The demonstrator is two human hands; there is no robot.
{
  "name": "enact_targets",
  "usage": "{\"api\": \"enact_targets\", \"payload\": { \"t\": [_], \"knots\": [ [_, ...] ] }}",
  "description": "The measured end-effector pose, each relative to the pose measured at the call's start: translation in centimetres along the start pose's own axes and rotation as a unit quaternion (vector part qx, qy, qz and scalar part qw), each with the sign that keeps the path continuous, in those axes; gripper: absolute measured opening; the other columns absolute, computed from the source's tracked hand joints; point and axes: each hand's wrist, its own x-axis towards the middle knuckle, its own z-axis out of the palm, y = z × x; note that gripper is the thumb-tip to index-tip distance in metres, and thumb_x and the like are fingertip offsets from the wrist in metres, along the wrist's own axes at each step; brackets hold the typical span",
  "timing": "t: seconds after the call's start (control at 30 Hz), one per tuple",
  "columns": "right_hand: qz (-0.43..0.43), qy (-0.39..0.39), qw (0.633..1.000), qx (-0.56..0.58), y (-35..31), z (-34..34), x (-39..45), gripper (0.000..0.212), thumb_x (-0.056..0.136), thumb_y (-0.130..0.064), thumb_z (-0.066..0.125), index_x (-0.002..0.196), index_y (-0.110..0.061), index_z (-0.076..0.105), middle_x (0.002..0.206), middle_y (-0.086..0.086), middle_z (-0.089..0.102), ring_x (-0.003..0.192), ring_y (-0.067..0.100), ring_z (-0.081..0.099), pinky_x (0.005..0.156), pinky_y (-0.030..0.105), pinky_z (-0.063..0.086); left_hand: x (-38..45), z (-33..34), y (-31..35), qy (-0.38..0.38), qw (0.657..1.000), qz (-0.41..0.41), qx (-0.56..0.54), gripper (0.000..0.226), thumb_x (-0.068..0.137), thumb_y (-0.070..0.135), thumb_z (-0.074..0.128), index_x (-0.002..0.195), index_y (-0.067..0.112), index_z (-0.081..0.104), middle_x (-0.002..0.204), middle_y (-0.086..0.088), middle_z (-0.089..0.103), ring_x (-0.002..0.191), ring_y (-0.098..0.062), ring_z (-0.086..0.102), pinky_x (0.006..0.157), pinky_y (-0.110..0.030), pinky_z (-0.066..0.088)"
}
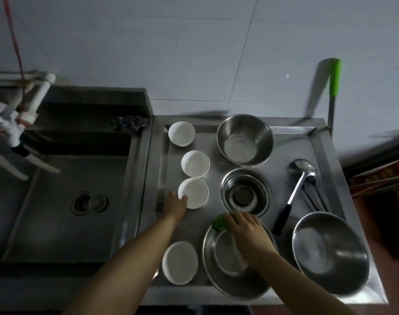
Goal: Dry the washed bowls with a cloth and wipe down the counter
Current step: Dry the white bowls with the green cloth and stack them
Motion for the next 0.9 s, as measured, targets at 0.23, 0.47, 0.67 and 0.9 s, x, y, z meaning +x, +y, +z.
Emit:
{"api": "enact_targets", "payload": {
  "t": [0.23,0.47,0.67,0.9],
  "knots": [
    [0.033,0.028,0.999,0.013,-0.8,-1.1,1.6,0.064,0.069,-0.012,0.081,0.129,-0.019,0.058,0.120,0.004,0.064,0.108,0.029,0.064,0.093,0.044,0.054,1.8,1.9,-0.4,-0.025,0.979,-0.077,-0.189,0.045,0.073,0.002,0.052,0.111,0.023,0.065,0.104,-0.009,0.069,0.100,-0.031,0.064,0.087,-0.047,0.059],
    [0.030,0.076,0.996,0.039,-1.4,-3.9,4.3,0.068,0.073,-0.011,0.082,0.136,-0.015,0.054,0.126,0.005,0.061,0.114,0.029,0.061,0.099,0.047,0.050,-5.3,-0.4,2.9,-0.115,0.946,-0.053,-0.300,0.035,0.093,0.004,0.052,0.120,0.024,0.062,0.114,-0.009,0.066,0.099,-0.025,0.065,0.067,-0.032,0.056],
    [-0.056,0.110,0.992,0.021,-1.9,-5.2,3.2,0.075,0.067,-0.017,0.085,0.136,-0.012,0.057,0.134,0.009,0.060,0.122,0.031,0.059,0.103,0.047,0.048,-11.8,-1.4,5.6,-0.184,0.907,-0.037,-0.376,0.024,0.099,0.035,0.055,0.119,0.029,0.067,0.115,-0.007,0.071,0.108,-0.026,0.068,0.089,-0.046,0.058],
    [-0.155,0.127,0.980,-0.002,1.5,-3.8,-4.4,0.047,0.079,-0.030,0.057,0.122,-0.014,0.068,0.119,0.005,0.071,0.111,0.023,0.068,0.096,0.039,0.053,-17.2,2.4,8.0,-0.039,0.960,0.042,-0.272,0.031,0.094,0.049,0.056,0.117,0.031,0.065,0.113,-0.003,0.072,0.101,-0.021,0.070,0.089,-0.047,0.059]
  ]
}}
